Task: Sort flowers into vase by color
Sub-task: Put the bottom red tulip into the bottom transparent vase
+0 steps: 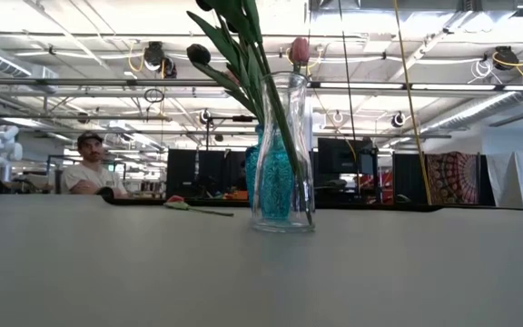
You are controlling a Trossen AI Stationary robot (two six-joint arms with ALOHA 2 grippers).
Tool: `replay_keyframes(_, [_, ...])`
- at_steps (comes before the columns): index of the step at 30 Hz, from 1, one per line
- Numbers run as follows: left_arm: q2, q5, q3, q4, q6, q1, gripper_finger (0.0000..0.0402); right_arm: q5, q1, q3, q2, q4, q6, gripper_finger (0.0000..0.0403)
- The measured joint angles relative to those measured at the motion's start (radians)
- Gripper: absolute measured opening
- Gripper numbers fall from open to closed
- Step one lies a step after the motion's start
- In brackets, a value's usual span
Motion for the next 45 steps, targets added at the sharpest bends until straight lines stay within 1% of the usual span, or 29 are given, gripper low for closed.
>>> replay_keyframes(8, [0.000,0.000,0.000,0.000,0.000,0.000,0.0010,-0.001,-0.021,0.000,-0.001,0.009,0.001,0.0290])
replay_keyframes(12, [0.000,0.000,0.000,0.000,0.000,0.000,0.0010,-0.004,-0.022,0.000,-0.001,0.009,0.001,0.0276])
replay_keyframes(15, [0.000,0.000,0.000,0.000,0.000,0.000,0.0010,-0.003,-0.022,0.000,-0.001,0.014,-0.001,0.0258])
replay_keyframes(22, [0.000,0.000,0.000,0.000,0.001,0.000,0.0010,-0.003,-0.022,0.000,-0.001,0.013,-0.003,0.0197])
replay_keyframes(40, [0.000,0.000,0.000,0.000,0.001,0.000,0.0010,-0.002,-0.022,0.000,-0.001,0.012,-0.013,0.0014])
replay_keyframes(42, [0.000,0.000,0.000,0.000,0.000,0.000,0.0010,-0.002,-0.022,0.000,-0.002,0.012,-0.028,0.0006])
replay_keyframes(45, [0.000,0.000,0.000,0.000,0.000,0.000,0.0010,-0.002,-0.022,0.000,-0.002,0.012,-0.029,0.0006])
